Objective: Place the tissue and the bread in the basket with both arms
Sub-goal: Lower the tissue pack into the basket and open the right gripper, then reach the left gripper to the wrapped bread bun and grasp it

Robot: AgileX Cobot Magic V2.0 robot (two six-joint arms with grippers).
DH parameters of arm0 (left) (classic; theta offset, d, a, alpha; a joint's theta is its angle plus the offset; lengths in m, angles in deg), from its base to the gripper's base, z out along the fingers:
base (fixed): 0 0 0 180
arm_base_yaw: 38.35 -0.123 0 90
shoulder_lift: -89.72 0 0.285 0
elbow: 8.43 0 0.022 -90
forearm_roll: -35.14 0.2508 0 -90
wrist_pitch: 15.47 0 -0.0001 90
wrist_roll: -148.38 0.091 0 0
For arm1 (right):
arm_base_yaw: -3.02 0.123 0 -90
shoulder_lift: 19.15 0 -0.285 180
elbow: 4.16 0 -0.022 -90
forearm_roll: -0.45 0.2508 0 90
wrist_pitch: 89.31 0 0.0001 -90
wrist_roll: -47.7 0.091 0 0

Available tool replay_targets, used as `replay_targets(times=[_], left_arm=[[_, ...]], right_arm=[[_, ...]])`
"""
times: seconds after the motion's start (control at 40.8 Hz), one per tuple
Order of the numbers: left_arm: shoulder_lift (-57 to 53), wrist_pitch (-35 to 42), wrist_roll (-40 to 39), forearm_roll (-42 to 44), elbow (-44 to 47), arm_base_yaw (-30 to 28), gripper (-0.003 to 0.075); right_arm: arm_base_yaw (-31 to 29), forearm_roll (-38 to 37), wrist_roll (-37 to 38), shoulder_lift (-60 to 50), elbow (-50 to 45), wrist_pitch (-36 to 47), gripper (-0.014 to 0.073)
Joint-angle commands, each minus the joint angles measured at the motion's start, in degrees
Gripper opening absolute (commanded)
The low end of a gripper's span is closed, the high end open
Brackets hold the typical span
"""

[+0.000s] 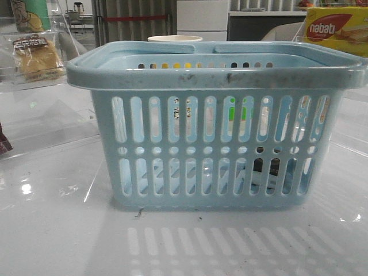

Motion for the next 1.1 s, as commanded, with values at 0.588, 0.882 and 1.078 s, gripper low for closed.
replay_targets(times=[0.588, 0.882, 1.078], left_arm=[[35.6, 14.6, -0.9, 0.0, -17.6, -0.1, 0.0551], [56.0, 15.9, -1.4, -0.4, -33.2, -0.1, 0.0551], [66.5, 15.9, -3.7, -2.3, -42.6, -1.4, 0.0551]], right_arm=[[-0.2, -0.7, -0.7, -12.9, -11.2, 0.6, 0.0601], [-0.2, -0.7, -0.7, -12.9, -11.2, 0.5, 0.0601], [-0.2, -0.7, -0.7, -12.9, -11.2, 0.5, 0.0601]])
